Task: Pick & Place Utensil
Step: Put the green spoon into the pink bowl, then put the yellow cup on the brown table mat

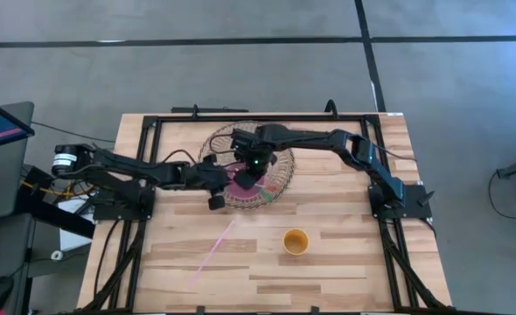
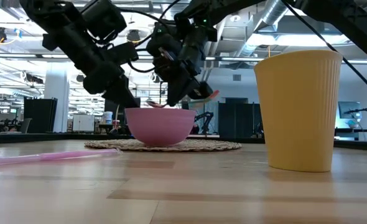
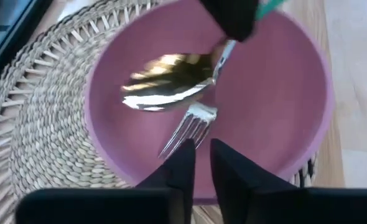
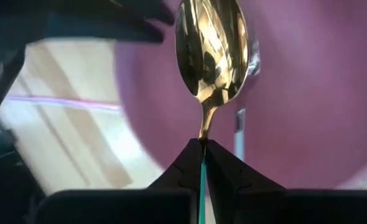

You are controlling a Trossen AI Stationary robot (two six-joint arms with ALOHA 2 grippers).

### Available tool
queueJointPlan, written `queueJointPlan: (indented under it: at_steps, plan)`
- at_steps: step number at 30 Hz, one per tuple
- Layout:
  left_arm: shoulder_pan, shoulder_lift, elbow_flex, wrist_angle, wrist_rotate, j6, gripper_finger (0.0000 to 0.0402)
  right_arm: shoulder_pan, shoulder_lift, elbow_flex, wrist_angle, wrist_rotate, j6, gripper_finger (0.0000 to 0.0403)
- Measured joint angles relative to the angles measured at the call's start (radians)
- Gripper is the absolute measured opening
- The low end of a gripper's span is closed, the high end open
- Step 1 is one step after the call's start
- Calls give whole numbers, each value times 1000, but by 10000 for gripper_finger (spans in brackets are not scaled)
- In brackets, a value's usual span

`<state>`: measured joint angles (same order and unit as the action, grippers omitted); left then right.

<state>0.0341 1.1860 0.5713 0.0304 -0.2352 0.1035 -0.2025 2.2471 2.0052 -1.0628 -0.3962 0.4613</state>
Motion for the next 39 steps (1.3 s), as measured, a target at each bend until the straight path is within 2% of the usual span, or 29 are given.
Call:
queueJointPlan:
  at_steps: [5, 13, 19, 27, 39]
  plan:
    - [1, -49, 0, 0, -1, 23, 7, 13, 0, 0, -1, -45, 74, 7]
    - [16, -65, 0, -8, -2, 80, 5, 4, 0, -5, 11, -49, 172, 7]
    - [53, -65, -44, -14, -3, 80, 7, 4, 0, -68, 32, -49, 255, 7]
    - [65, -65, -51, -7, -4, 98, 8, -16, 0, -77, 70, -52, 255, 8]
    - [65, -65, -53, -4, -4, 102, 8, -44, 0, -77, 125, -103, 244, 59]
